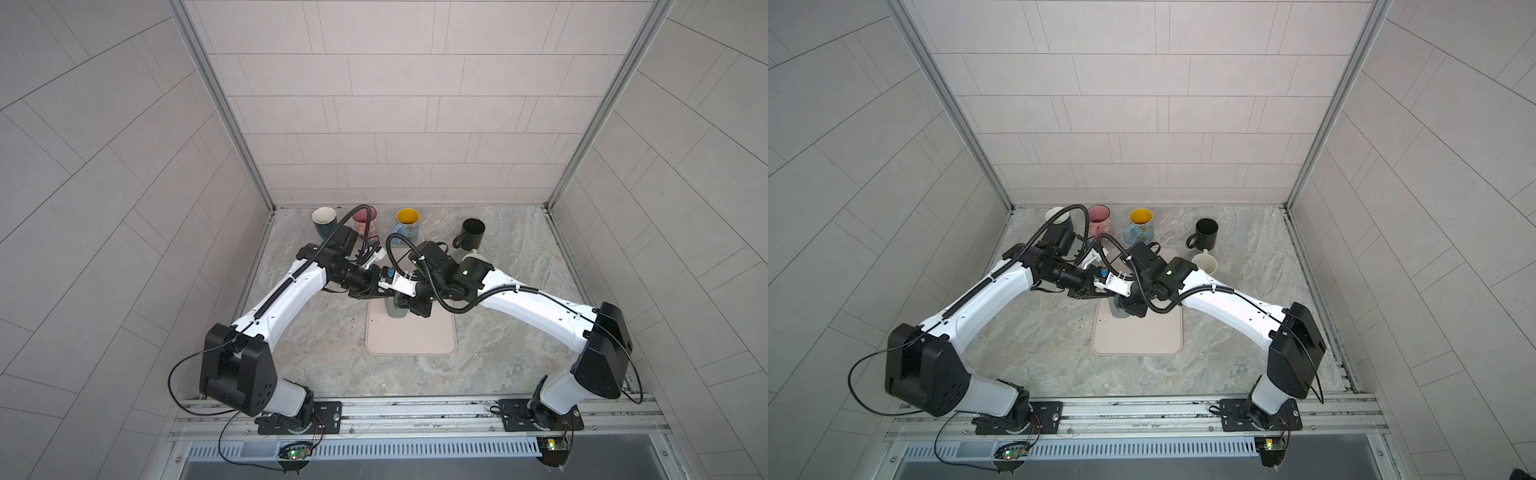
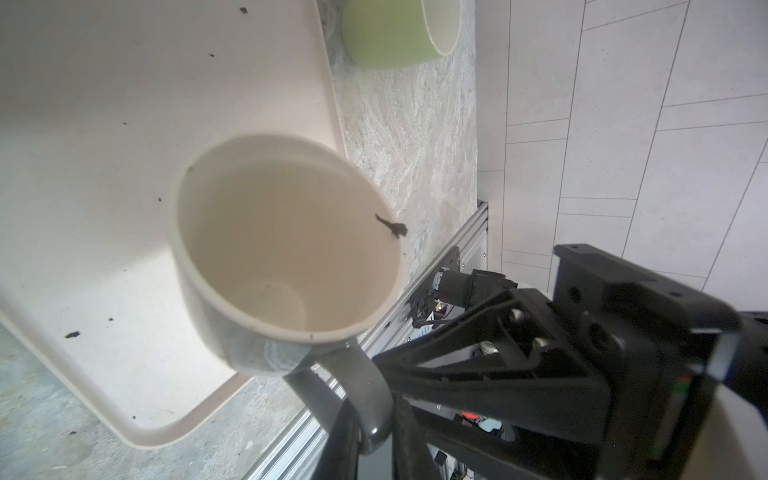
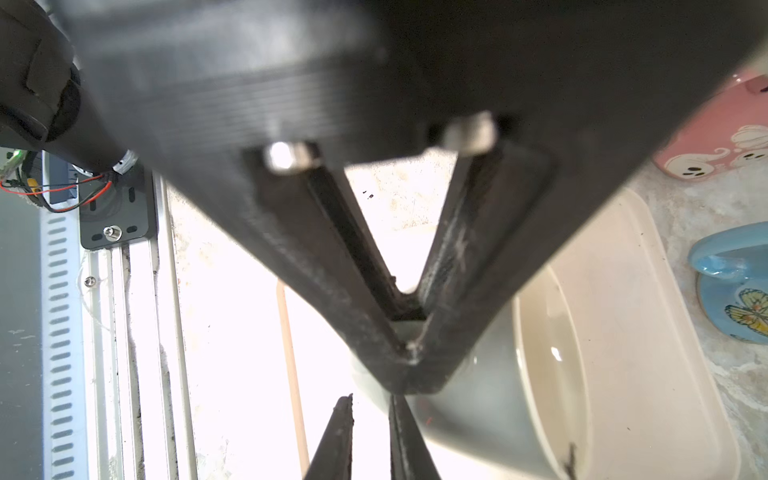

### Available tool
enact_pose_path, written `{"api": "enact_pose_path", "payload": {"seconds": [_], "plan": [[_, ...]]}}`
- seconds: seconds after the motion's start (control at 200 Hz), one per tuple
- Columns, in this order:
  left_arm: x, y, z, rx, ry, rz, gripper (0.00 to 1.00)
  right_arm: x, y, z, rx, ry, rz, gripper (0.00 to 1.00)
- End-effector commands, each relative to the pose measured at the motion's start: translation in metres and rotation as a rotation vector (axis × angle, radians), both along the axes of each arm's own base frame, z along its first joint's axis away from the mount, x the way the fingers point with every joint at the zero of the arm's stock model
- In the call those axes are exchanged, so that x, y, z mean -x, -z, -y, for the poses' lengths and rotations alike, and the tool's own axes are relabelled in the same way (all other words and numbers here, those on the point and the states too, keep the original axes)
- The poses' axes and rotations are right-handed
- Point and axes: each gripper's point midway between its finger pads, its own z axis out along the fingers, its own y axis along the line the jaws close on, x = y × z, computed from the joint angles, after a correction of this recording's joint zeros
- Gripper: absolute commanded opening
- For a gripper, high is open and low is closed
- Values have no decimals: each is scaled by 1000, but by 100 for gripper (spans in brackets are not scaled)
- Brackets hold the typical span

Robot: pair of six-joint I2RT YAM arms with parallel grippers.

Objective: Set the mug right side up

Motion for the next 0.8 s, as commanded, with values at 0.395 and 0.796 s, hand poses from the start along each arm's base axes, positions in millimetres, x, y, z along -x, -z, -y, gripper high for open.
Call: {"api": "enact_pose_path", "payload": {"seconds": [0.395, 0.796], "plan": [[3, 15, 21, 24, 44, -13, 0, -29, -57, -26, -271, 67, 136, 20], [-2, 22, 18, 19, 15, -21, 0, -45, -52, 2, -370, 222, 43, 25]]}}
